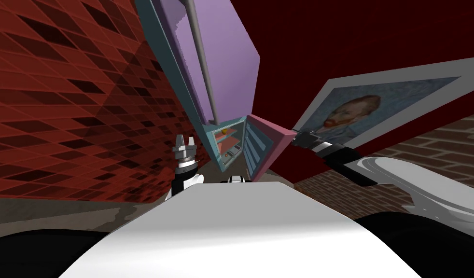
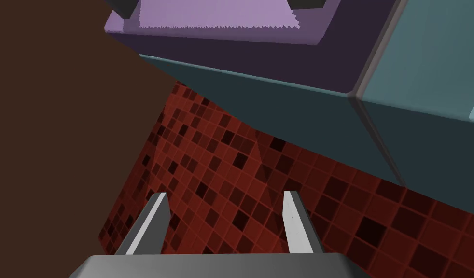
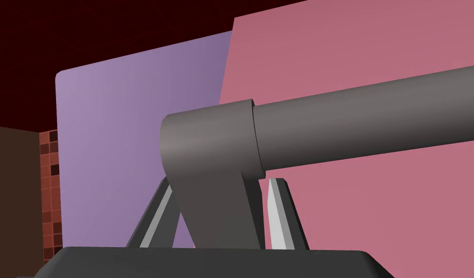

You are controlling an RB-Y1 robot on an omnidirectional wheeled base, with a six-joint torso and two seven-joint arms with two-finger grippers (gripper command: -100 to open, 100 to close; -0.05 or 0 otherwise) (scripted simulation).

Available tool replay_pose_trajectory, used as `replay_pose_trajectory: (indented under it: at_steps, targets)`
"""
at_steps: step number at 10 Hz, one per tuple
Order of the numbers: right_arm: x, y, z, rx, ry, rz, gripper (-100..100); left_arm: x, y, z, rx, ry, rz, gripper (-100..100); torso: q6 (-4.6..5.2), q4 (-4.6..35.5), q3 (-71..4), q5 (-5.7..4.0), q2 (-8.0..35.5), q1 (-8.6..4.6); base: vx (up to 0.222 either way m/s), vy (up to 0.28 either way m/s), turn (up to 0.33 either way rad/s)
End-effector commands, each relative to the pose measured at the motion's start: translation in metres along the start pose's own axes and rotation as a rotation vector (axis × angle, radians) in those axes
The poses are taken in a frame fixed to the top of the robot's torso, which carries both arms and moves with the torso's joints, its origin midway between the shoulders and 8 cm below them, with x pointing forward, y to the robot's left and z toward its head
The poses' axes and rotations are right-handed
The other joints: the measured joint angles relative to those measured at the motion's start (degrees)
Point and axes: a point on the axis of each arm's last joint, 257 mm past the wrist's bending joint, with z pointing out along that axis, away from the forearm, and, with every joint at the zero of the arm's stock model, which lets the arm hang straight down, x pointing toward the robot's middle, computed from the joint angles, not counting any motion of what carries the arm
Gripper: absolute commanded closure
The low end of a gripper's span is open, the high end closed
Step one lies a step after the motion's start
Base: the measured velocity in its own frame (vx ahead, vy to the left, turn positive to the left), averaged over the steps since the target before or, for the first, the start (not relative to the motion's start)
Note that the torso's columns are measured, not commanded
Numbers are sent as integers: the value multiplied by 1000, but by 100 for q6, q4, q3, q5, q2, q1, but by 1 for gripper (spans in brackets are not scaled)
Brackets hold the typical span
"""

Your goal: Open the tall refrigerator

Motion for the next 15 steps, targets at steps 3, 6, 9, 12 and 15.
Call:
replay_pose_trajectory:
  at_steps: [3,6,9,12,15]
  targets:
    - [-32,5,7,-18,-86,2,100,0,0,0,0,0,0,0,10,-9,40,-7,39,69,19,-319,99]
    - [-40,-2,9,-6,-113,-9,100,0,0,0,0,0,-1,0,26,-8,54,3,52,118,14,-230,106]
    - [-33,-27,12,10,-101,-9,-100,0,0,0,0,0,0,0,21,11,54,26,67,125,23,-132,-17]
    - [-40,-48,17,10,-121,4,-100,0,0,0,0,0,-1,0,11,37,35,28,60,47,0,34,-64]
    - [-37,-38,17,-17,-120,17,-100,0,0,0,0,0,-1,0,14,72,43,58,88,60,9,-12,-24]
